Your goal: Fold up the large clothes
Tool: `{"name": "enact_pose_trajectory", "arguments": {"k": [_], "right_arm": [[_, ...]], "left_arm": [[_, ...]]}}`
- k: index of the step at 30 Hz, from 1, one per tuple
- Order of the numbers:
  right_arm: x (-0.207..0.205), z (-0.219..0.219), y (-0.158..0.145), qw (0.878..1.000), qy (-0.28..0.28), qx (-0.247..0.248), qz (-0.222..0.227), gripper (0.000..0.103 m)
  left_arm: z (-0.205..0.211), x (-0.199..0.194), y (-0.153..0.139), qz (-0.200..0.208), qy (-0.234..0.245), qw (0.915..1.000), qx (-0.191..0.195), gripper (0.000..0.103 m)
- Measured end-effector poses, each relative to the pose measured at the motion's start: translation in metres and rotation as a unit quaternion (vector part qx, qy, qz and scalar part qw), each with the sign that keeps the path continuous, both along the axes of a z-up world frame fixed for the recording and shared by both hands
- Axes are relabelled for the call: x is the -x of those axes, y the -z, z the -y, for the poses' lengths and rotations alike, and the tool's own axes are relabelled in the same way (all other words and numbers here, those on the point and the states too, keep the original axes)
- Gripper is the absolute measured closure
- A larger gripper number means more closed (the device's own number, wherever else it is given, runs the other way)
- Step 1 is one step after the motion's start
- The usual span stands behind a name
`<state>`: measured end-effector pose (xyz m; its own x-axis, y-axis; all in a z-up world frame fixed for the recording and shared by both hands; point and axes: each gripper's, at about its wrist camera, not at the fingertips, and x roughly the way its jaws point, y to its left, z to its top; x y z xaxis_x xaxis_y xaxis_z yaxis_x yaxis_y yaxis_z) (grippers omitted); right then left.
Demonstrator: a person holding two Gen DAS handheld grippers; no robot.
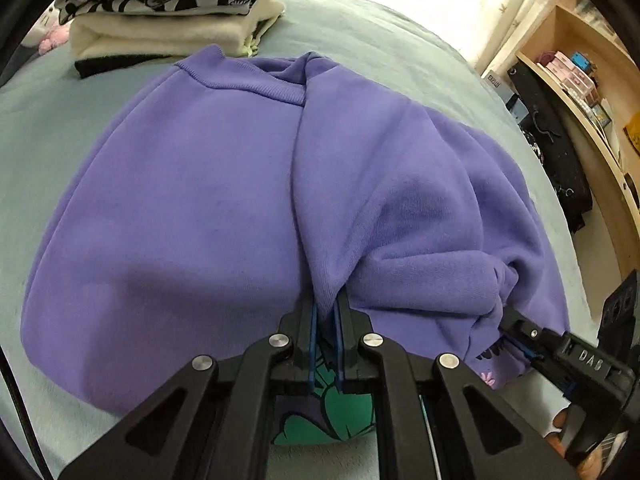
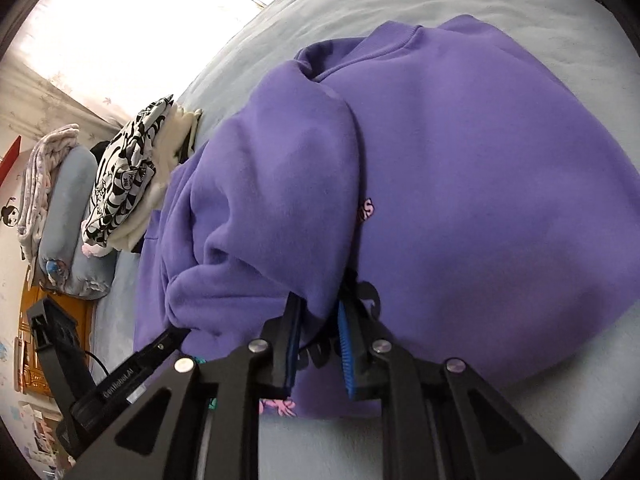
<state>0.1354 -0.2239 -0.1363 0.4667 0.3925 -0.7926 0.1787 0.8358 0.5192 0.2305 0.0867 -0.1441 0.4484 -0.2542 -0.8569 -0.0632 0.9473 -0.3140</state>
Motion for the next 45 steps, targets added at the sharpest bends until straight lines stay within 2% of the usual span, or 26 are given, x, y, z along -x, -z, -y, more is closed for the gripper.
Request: {"name": "enact_pose_trajectory", "arguments": {"k": [2,4,6,8,12,15,17,19,22,25,26,27,28,29,30,32,34,37,41,42,45], "right_arm": [[0.001,0.0,-0.004,1.0,-0.009,0.009,0.004,0.086],[0.002,0.0,-0.009,1.0,-0.014,0.015,0.009,0.08],[0.006,0.0,-0.018,0.999,-0.019,0.028,0.019,0.079],[0.012,-0.003,-0.03,0.998,-0.021,0.051,0.037,0.079],[0.025,-0.011,-0.056,0.989,-0.034,0.098,0.101,0.079],[0.023,-0.031,-0.072,0.98,-0.071,0.114,0.15,0.079],[0.013,-0.043,-0.074,0.975,-0.089,0.122,0.163,0.08],[0.002,-0.05,-0.074,0.973,-0.098,0.118,0.173,0.082],[-0.023,-0.058,-0.069,0.972,-0.107,0.105,0.182,0.087],[-0.046,-0.056,-0.056,0.974,-0.093,0.117,0.173,0.088],[-0.054,-0.053,-0.049,0.975,-0.082,0.126,0.163,0.093],[-0.058,-0.05,-0.044,0.975,-0.07,0.144,0.156,0.103],[-0.062,-0.045,-0.036,0.973,-0.051,0.172,0.142,0.103],[-0.065,-0.037,-0.031,0.974,-0.035,0.179,0.134,0.103],[-0.064,-0.028,-0.026,0.977,-0.03,0.16,0.135,0.103],[-0.06,-0.012,-0.019,0.983,-0.023,0.119,0.138,0.103],[-0.056,-0.01,-0.019,0.983,-0.022,0.116,0.143,0.103],[-0.057,-0.014,-0.021,0.982,-0.025,0.126,0.141,0.103],[-0.057,-0.011,-0.026,0.988,-0.021,0.09,0.126,0.103],[-0.055,-0.011,-0.029,0.988,-0.019,0.085,0.128,0.1],[-0.037,-0.015,-0.051,0.985,-0.026,0.065,0.16,0.1]], "left_arm": [[-0.001,-0.003,-0.003,0.003,0.009,0.9999,-0.006,0.097],[0.002,-0.006,-0.007,0.011,0.015,0.9996,-0.022,0.091],[0.002,-0.002,-0.013,0.014,0.016,0.9992,-0.033,0.08],[-0.005,0.01,-0.022,0.026,0.016,0.9984,-0.047,0.076],[-0.01,0.029,-0.048,0.07,0.018,0.9951,-0.067,0.076],[-0.009,0.036,-0.063,0.105,0.041,0.9926,-0.045,0.076],[0.001,0.03,-0.068,0.125,0.058,0.99,-0.031,0.076],[0.013,0.021,-0.067,0.134,0.07,0.9879,-0.035,0.077],[0.028,0.003,-0.057,0.148,0.075,0.9842,-0.061,0.09],[0.033,-0.017,-0.042,0.141,0.07,0.986,-0.055,0.092],[0.033,-0.022,-0.036,0.136,0.066,0.987,-0.052,0.092],[0.032,-0.027,-0.029,0.129,0.06,0.9882,-0.057,0.094],[0.029,-0.032,-0.02,0.119,0.049,0.9898,-0.062,0.096],[0.025,-0.034,-0.013,0.112,0.042,0.9912,-0.057,0.097],[0.019,-0.034,-0.008,0.112,0.035,0.9923,-0.038,0.098],[0.016,-0.03,-0.006,0.121,0.032,0.9914,-0.036,0.099],[0.017,-0.026,-0.004,0.131,0.037,0.9898,-0.043,0.1],[0.014,-0.026,-0.004,0.13,0.034,0.9904,-0.032,0.1],[0.009,-0.027,-0.009,0.118,0.024,0.9926,-0.01,0.1],[0.008,-0.026,-0.012,0.118,0.021,0.9927,-0.01,0.1],[0.007,-0.013,-0.031,0.13,0.011,0.9913,-0.014,0.1]]}}
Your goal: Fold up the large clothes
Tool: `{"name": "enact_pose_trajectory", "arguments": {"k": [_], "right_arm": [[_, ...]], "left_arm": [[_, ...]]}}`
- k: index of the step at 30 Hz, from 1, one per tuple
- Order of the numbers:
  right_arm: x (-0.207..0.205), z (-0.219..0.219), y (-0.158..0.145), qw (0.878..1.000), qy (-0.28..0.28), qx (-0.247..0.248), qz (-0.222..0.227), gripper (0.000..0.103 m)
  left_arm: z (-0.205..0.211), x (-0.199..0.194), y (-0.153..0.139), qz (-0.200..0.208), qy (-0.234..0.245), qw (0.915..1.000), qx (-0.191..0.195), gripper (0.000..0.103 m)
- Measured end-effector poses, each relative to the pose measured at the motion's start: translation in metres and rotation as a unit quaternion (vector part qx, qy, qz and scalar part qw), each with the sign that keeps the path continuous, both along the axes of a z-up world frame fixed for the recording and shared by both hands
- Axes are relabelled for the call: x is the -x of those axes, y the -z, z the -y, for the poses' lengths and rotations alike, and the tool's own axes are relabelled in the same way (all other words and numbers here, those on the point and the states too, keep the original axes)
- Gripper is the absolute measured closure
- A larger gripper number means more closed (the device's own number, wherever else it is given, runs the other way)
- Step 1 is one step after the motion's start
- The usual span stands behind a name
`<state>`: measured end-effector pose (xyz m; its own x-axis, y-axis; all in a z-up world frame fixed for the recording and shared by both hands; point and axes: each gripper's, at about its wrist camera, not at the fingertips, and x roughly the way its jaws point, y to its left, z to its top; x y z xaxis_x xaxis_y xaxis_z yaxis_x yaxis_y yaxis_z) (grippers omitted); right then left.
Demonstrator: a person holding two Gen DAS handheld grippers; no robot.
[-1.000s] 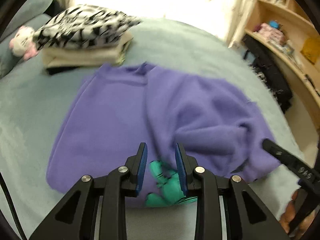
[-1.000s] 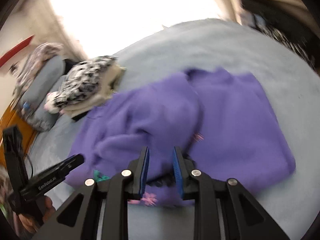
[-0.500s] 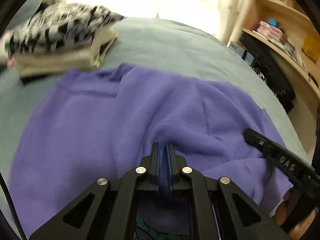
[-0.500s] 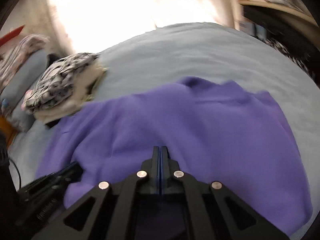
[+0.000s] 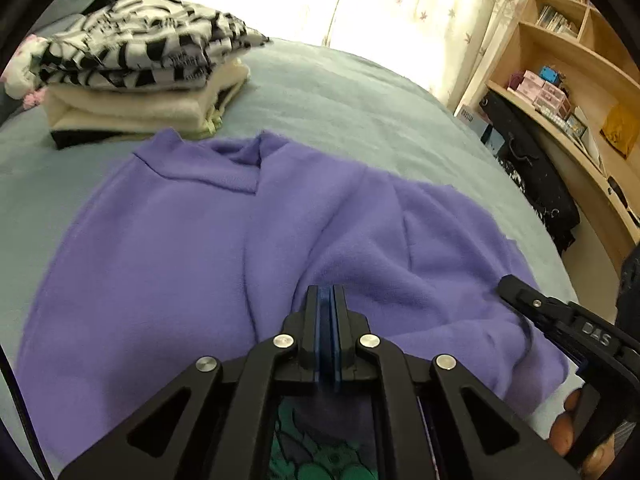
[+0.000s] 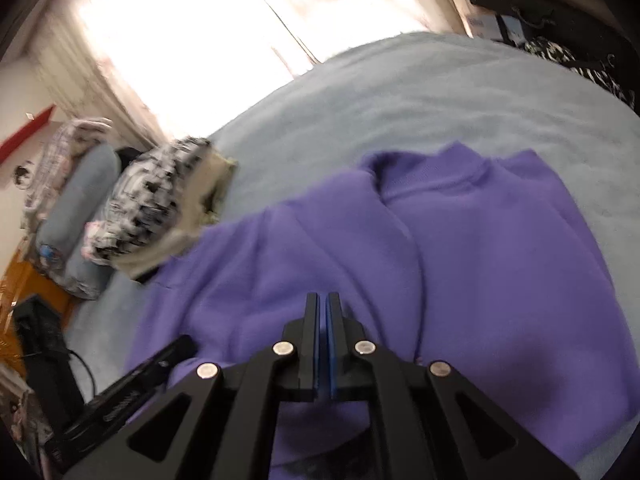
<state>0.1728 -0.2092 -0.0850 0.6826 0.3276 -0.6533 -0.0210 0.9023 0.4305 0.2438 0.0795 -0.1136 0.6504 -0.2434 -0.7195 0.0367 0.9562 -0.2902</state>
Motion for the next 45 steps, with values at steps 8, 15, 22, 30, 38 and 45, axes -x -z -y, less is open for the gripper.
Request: {"name": "enact_pose_trajectory", "arguments": {"k": [8,15,22,30,38,45], "right_arm": [[0.036,-0.043,-0.018,0.996,-0.089,-0.003,0.022,0.1],[0.013,-0.053,0.042,0.995,-0.078,0.035,-0.054,0.103],[0.012,-0.048,0.044,0.995,-0.081,0.017,-0.055,0.103],[0.012,-0.044,0.044,0.995,-0.082,0.001,-0.056,0.103],[0.025,-0.041,0.016,0.996,-0.07,0.01,-0.056,0.1],[0.061,-0.039,-0.012,0.997,-0.057,0.01,-0.048,0.101]], "left_arm": [[0.021,0.036,-0.037,0.046,0.046,0.9974,0.032,0.099],[0.033,0.01,0.027,-0.056,0.052,0.997,0.007,0.099],[0.026,0.005,0.031,-0.058,0.055,0.9965,0.026,0.099],[0.026,0.008,0.027,-0.058,0.054,0.9964,0.03,0.099],[0.014,0.02,0.0,-0.049,0.039,0.9979,0.017,0.096],[-0.019,0.057,-0.029,-0.05,0.001,0.9987,0.013,0.093]]}}
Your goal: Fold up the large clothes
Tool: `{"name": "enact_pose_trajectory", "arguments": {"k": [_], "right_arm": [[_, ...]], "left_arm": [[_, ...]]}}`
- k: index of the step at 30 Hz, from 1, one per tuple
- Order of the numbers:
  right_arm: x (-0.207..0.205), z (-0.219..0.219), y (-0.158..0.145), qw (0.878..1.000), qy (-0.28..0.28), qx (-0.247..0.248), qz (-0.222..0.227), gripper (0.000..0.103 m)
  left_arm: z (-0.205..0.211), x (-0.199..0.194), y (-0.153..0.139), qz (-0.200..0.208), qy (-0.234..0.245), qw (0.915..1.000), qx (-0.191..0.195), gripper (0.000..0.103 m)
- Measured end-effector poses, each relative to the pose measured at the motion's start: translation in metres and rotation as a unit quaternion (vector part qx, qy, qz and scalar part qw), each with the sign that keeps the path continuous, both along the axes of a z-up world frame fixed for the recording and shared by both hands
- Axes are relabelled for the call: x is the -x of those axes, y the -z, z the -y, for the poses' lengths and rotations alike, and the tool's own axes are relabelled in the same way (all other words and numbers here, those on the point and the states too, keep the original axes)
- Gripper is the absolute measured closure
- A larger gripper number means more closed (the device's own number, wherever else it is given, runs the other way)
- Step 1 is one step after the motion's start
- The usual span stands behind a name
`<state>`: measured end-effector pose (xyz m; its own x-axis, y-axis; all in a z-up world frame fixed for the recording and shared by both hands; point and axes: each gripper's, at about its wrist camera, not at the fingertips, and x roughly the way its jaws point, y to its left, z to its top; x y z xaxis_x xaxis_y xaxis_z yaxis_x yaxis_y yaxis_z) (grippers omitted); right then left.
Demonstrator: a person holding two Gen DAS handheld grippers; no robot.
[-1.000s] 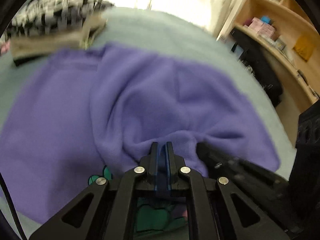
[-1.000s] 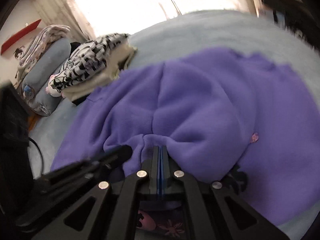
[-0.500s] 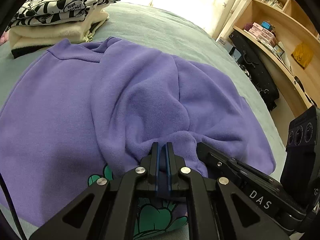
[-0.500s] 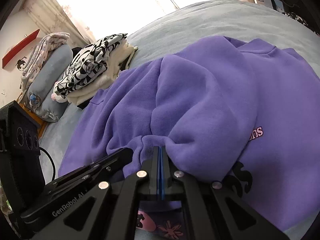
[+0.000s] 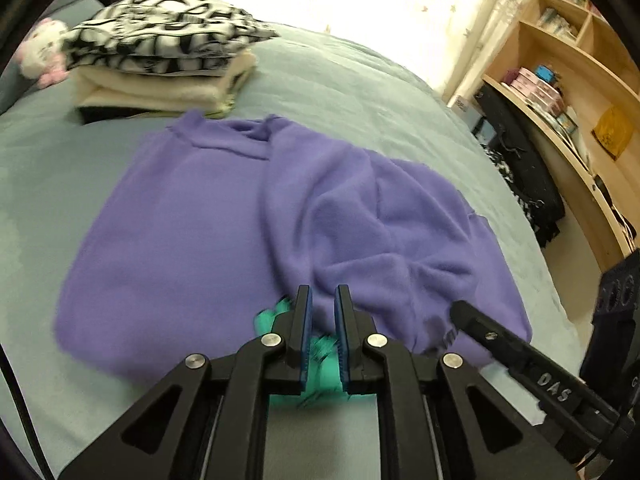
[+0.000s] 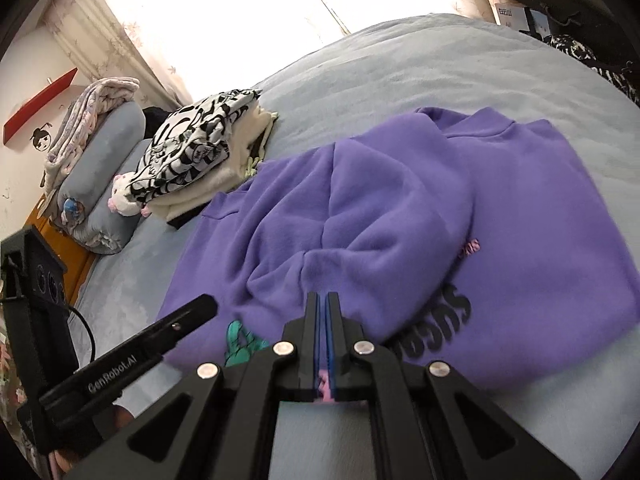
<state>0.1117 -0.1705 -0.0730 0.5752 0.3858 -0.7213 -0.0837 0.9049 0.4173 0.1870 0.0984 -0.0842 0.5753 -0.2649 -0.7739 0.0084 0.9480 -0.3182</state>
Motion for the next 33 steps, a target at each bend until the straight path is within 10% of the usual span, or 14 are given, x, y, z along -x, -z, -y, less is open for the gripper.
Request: {"name": "enact_pose_trajectory", "arguments": {"k": [11,19,33], "right_arm": [[0.046,-0.018,-0.025,0.999,-0.022,0.024,0.026,0.101],[0.053,-0.047,-0.019,0.998,-0.046,0.04,0.03,0.101],[0.026,-0.071,0.001,0.994,-0.06,0.078,0.037,0.101]], "left_arm": [[-0.061,0.064,-0.003,-0.022,-0.042,0.9982,0.036,0.091],[-0.109,0.083,0.047,-0.069,-0.073,0.9792,0.176,0.068],[-0.129,0.028,0.091,-0.032,-0.13,0.9658,0.222,0.064]]}}
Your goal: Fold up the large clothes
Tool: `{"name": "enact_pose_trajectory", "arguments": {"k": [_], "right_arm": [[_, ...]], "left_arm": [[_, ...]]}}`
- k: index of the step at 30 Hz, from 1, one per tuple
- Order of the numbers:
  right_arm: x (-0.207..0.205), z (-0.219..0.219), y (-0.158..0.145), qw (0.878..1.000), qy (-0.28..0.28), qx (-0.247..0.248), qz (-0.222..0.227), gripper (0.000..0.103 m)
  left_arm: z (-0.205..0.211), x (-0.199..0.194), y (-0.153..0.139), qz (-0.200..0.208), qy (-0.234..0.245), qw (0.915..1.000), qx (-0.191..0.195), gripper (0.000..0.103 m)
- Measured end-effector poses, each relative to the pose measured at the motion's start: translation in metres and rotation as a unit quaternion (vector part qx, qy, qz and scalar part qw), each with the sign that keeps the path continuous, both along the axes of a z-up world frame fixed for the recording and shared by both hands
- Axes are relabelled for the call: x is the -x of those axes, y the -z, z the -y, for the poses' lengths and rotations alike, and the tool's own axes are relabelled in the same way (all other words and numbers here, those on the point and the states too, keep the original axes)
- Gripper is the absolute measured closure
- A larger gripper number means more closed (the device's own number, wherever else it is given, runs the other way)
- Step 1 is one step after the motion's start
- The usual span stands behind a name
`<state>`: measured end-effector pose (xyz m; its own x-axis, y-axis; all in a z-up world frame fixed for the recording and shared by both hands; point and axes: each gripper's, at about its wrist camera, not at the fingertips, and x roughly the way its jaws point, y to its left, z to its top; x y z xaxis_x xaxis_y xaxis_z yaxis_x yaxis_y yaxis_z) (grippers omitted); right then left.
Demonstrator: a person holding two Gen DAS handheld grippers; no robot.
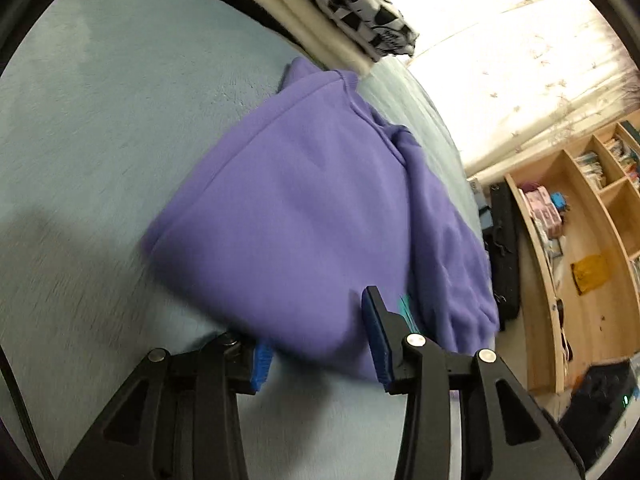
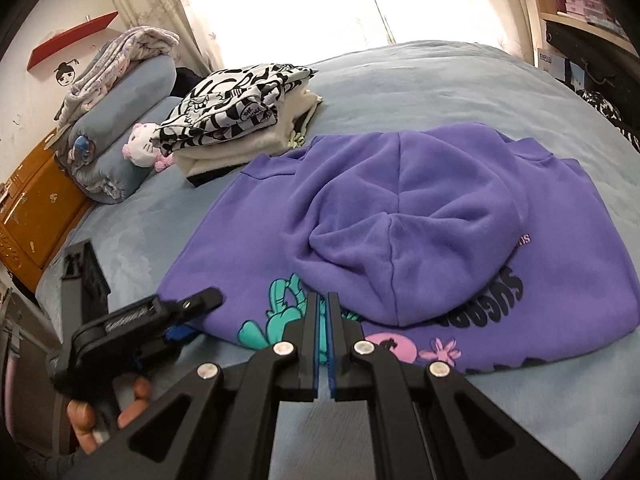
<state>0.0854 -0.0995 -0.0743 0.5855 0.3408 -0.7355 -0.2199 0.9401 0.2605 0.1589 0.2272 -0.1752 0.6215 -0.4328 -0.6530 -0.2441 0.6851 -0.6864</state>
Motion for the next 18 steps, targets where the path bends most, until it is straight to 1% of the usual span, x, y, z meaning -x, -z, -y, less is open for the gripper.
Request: {"name": "enact_pose_trajectory", "arguments": {"k": [3,4,5,6,7,9,10,12,14,15,16,18], "right_arm": [[-0.011,0.001,0.004,1.0,0.005,0.003,0.001,0.101],[-0.014,0.002,0.004,1.0,0.006,0.003,0.002,0.101],[-0.018,0.004,0.004,1.0,0.009,0.005,0.005,0.101],[-0.023,0.005,0.003,1.0,0.013,0.009,0.009,0.101],[-0.029,0.008,0.002,1.0,0.02,0.015,0.015,0.101],[-0.039,0.013,0.0,0.999,0.035,0.026,0.027,0.101],[-0.045,0.015,0.001,0.998,0.041,0.03,0.031,0.101],[-0.055,0.019,0.009,0.998,0.047,0.034,0.026,0.101],[-0.064,0.021,0.023,0.999,0.043,0.028,0.002,0.101],[-0.068,0.022,0.032,0.999,0.038,0.02,-0.011,0.101],[-0.067,0.024,0.036,0.999,0.039,0.014,-0.01,0.101],[-0.064,0.028,0.039,0.999,0.04,0.002,-0.003,0.101]], "left_arm": [[0.0,-0.021,0.001,0.005,-0.012,0.9999,0.0,0.065],[0.001,-0.029,-0.001,0.011,-0.019,0.9997,-0.01,0.069],[0.002,-0.034,-0.004,0.017,-0.024,0.9994,-0.018,0.078],[0.003,-0.039,-0.007,0.024,-0.027,0.9991,-0.023,0.084],[0.005,-0.043,-0.012,0.035,-0.032,0.9984,-0.032,0.084],[0.015,-0.043,-0.026,0.059,-0.033,0.9954,-0.067,0.086],[0.024,-0.041,-0.035,0.073,-0.032,0.9923,-0.095,0.087],[0.043,-0.037,-0.052,0.105,-0.024,0.9818,-0.157,0.088],[0.052,-0.033,-0.068,0.128,-0.015,0.9743,-0.185,0.088],[0.058,-0.034,-0.075,0.137,-0.008,0.9715,-0.193,0.088],[0.063,-0.035,-0.081,0.143,-0.003,0.9698,-0.198,0.088],[0.075,-0.037,-0.094,0.158,0.008,0.9639,-0.214,0.088]]}}
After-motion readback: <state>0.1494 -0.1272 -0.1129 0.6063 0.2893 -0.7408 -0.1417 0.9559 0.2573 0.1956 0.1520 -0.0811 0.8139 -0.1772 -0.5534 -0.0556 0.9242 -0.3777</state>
